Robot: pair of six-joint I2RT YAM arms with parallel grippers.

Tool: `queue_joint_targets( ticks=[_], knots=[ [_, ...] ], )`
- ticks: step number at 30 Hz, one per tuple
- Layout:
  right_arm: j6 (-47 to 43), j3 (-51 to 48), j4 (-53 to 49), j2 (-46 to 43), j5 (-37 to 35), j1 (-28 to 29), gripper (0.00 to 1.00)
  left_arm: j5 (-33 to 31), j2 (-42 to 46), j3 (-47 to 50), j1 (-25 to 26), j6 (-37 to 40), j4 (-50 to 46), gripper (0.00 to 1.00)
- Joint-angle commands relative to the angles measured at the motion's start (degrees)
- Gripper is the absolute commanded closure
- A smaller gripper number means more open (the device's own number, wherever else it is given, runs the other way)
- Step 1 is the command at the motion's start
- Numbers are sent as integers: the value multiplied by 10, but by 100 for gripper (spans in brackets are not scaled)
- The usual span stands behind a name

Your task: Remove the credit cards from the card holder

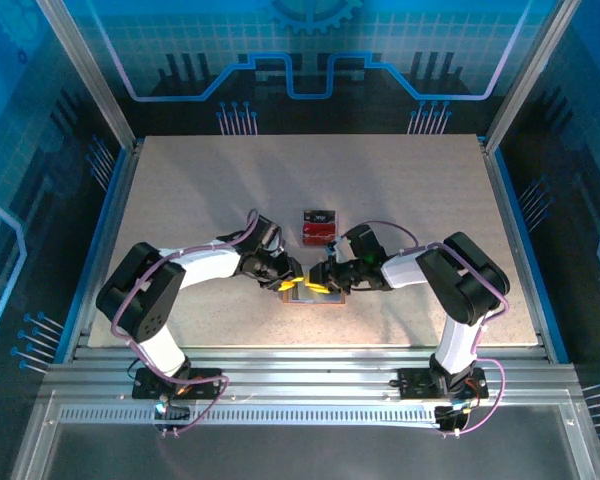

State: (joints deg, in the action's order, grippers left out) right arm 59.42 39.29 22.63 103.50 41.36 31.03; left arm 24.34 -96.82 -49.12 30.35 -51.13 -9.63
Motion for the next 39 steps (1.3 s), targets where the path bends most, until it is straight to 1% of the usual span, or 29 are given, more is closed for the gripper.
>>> queue_joint_targets(
  ticks=[1,6,10,19,23,26,28,35,39],
  knots=[
    [7,-8,14,3,13,-9,77,19,-9,-14,5,-12,18,68],
    [1,0,-2,-13,15,-10,77,26,-13,-13,5,-16,30,71],
    [-20,10,-51,-44,3,-12,76,30,-12,-14,6,-20,35,72],
    [-101,48,-257,-146,-68,-32,76,37,-4,-28,8,-22,29,71],
    [-130,58,-318,-189,-96,-46,75,44,-11,-47,16,-21,27,70],
    [-139,56,-333,-206,-103,-57,75,46,-25,-63,25,-22,28,69],
    [-143,53,-335,-202,-100,-63,75,48,-36,-70,28,-23,30,69],
    [-134,22,-300,-186,-86,-71,77,44,-48,-78,36,-24,30,69],
    [-116,9,-266,-177,-72,-71,78,49,-56,-77,43,-29,39,75]
  ],
)
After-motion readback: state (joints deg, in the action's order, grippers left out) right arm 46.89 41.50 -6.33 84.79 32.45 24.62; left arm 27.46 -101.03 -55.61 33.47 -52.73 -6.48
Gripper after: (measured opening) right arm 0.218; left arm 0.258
